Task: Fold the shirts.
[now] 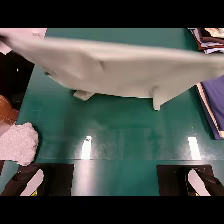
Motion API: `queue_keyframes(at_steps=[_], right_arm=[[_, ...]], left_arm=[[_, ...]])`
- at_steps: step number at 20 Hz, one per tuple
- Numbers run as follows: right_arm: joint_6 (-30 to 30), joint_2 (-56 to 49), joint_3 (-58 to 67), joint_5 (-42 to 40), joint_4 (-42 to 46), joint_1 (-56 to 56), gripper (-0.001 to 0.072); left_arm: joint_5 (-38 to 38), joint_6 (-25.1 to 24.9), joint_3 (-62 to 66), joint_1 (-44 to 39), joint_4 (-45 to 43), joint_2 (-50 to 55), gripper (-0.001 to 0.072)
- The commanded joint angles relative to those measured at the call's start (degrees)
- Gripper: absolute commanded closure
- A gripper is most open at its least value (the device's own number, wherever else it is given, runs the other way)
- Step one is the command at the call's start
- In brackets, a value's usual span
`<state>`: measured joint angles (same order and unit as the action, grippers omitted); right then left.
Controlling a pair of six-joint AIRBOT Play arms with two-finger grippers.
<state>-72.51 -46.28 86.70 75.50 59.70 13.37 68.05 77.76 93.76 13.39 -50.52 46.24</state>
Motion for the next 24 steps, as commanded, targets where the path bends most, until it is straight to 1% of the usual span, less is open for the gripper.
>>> queue_keyframes(at_steps=[1, 2, 4, 6, 9, 11, 13, 16, 19, 21, 22, 24], right_arm=[[-0.1, 0.4, 17.2, -0.3, 0.4, 0.0, 0.0694], [-0.1, 0.4, 20.5, -0.2, 0.4, 0.0, 0.0694], [-0.2, 0.4, 25.9, -0.2, 0.4, 0.0, 0.0695], [-1.1, 0.0, 30.4, 0.8, 0.9, 0.0, 0.0695], [-3.7, -2.1, 36.4, 6.9, 5.6, 0.0, 0.0695], [-4.0, -4.3, 36.8, 11.4, 6.4, 0.0, 0.0695], [-4.1, -6.5, 31.7, 13.0, 5.6, 0.0, 0.0695], [-4.1, -11.9, 20.5, 15.0, 4.3, 0.0, 0.0695], [-4.0, -19.7, 11.4, 16.6, 4.5, 0.0, 0.0695], [-3.9, -25.2, 6.5, 15.6, 4.5, 0.0, 0.0695], [-3.9, -28.1, 4.4, 14.1, 4.5, 0.0, 0.0695], [-3.9, -33.7, 2.0, 9.6, 4.3, -0.1, 0.0695]], left_arm=[[-1.3, 0.3, 20.7, 0.0, -0.1, -0.3, 0.0679], [-1.4, 0.6, 24.9, 0.0, -0.1, -0.3, 0.0679], [-1.5, 3.6, 31.7, 0.0, 0.0, -0.3, 0.068], [-1.4, 5.5, 36.0, 0.0, 0.2, -0.3, 0.068], [-0.4, 6.3, 38.1, 0.0, 2.9, -0.3, 0.068], [1.2, 6.2, 35.6, 0.0, 2.7, -0.2, 0.068], [2.5, 6.1, 27.1, 0.0, 2.3, -0.2, 0.068], [6.6, 5.8, 8.9, 0.0, 2.3, 1.2, 0.068], [7.0, 2.3, -9.1, -0.4, 2.0, 5.7, 0.068], [3.0, -0.1, -19.1, -2.4, 0.0, 10.9, 0.068], [-0.4, -1.4, -22.1, -3.8, -0.7, 14.0, 0.0679], [-8.3, -1.8, -23.9, -6.6, -1.8, 22.4, 0.068]])
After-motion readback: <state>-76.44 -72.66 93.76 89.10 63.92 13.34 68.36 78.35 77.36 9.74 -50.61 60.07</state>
